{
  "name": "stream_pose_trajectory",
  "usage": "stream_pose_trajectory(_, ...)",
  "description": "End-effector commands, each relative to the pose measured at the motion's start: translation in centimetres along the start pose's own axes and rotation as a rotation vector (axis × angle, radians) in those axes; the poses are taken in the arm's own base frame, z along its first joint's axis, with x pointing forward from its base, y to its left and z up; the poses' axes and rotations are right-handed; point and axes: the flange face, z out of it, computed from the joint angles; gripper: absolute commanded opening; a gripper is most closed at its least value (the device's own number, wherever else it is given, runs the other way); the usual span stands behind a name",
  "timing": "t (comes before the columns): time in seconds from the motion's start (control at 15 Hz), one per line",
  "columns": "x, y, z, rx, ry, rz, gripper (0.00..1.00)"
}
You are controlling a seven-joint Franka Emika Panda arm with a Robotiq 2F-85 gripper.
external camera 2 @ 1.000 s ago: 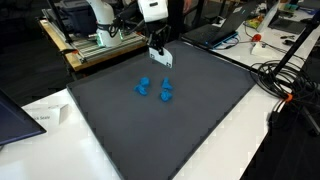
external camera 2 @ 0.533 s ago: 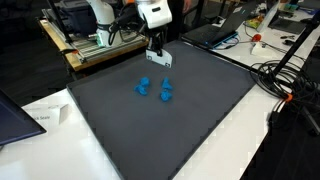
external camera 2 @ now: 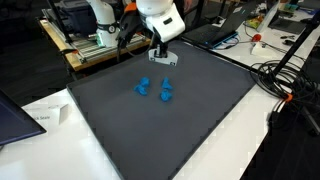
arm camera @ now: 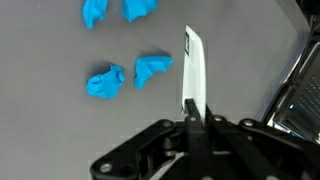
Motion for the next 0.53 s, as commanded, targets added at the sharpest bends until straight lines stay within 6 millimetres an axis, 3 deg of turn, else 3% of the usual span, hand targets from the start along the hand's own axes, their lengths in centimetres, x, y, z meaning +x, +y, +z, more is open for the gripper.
stream_pose_trajectory(0.0, 1.6, 2.9, -0.1, 0.104, -0.009, -0.077, 0.01)
stream_pose_trajectory(0.47, 3.4, 6.3, 2.4, 0.209, -0.093, -0.195, 0.01)
